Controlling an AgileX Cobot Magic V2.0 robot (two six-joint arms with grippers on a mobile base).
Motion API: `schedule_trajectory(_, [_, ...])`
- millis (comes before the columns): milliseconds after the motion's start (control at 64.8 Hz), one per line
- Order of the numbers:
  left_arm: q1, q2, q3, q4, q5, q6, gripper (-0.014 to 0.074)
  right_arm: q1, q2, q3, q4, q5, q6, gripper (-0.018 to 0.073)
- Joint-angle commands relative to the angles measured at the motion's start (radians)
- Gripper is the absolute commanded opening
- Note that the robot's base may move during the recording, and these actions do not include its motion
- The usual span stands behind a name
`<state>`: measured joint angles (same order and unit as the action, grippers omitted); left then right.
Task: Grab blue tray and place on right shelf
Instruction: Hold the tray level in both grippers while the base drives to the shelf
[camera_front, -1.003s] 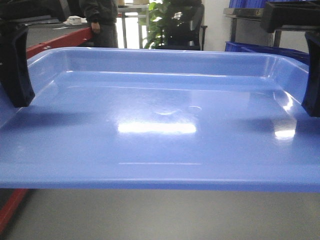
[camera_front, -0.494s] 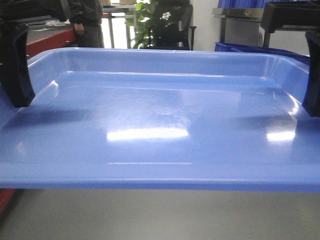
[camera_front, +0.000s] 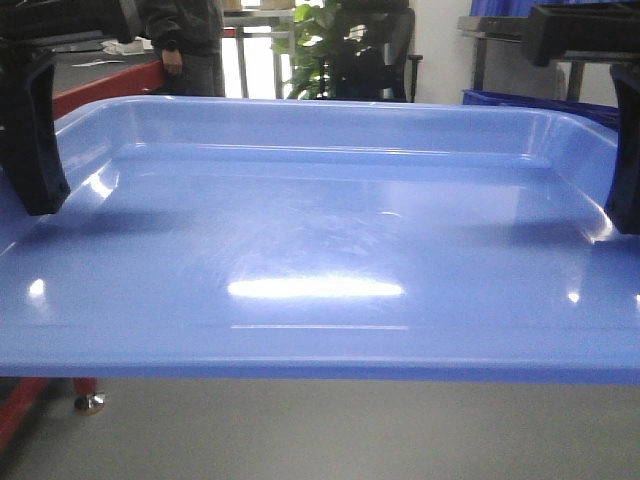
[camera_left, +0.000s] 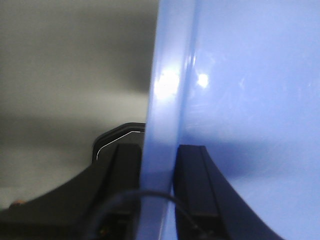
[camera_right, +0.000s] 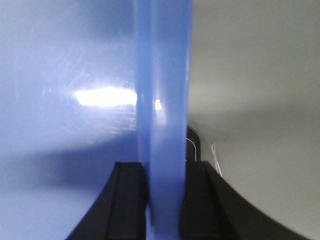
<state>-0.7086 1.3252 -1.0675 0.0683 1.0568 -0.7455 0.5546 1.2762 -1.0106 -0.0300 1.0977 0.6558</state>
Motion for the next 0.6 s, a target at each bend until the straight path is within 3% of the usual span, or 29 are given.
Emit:
schedule_trajectory(0, [-0.010, -0.029, -0.033, -0.076, -0.081, -0.012, 0.0074, 0.005, -0.024, -0.033, 0.052, -0.068, 0.002, 0.0167])
schedule_trajectory(587, [-0.010, -0.029, -0.033, -0.076, -0.068, -0.012, 0.0074, 0.005, -0.024, -0.033, 0.052, -0.068, 0.002, 0.0167])
